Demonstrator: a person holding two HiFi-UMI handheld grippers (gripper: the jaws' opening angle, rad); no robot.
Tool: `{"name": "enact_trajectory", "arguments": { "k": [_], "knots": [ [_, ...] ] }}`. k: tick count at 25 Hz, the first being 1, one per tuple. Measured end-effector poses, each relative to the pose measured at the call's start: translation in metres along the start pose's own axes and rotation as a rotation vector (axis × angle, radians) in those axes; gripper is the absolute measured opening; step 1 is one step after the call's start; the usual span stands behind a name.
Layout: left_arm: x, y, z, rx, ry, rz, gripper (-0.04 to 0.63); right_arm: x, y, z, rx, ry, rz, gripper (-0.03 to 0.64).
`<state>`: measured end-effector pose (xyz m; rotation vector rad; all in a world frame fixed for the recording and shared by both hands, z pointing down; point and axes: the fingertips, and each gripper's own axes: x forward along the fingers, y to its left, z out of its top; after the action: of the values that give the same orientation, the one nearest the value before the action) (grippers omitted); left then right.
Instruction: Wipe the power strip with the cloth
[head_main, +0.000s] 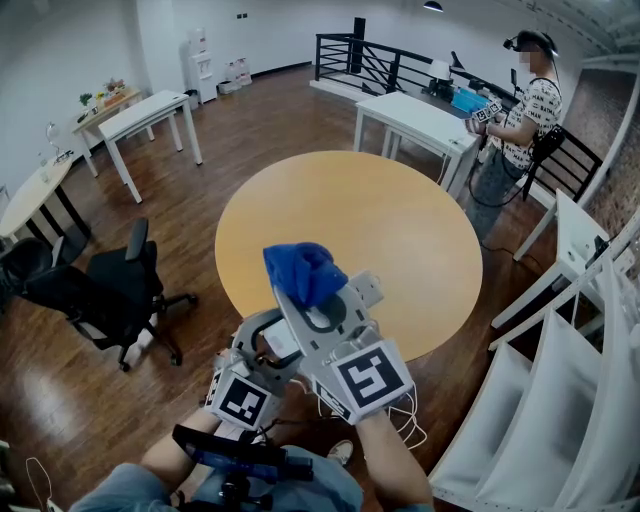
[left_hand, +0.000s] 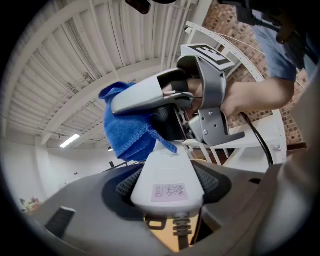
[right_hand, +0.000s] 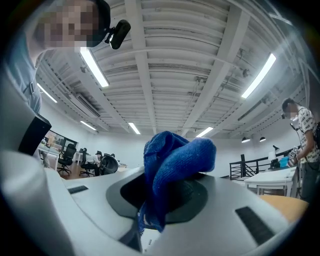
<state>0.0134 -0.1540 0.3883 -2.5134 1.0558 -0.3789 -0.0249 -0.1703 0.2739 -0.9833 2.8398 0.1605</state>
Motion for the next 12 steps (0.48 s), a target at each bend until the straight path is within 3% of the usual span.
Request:
{"name": "enact_trajectory", "arguments": {
  "k": [12],
  "knots": [
    [-0.0001, 0.0005, -0.0047, 0.009, 0.022, 0.001, 0.295, 0.0032, 0.0064, 0.0032, 0.003, -0.002, 0.020, 0.075]
  ]
}}
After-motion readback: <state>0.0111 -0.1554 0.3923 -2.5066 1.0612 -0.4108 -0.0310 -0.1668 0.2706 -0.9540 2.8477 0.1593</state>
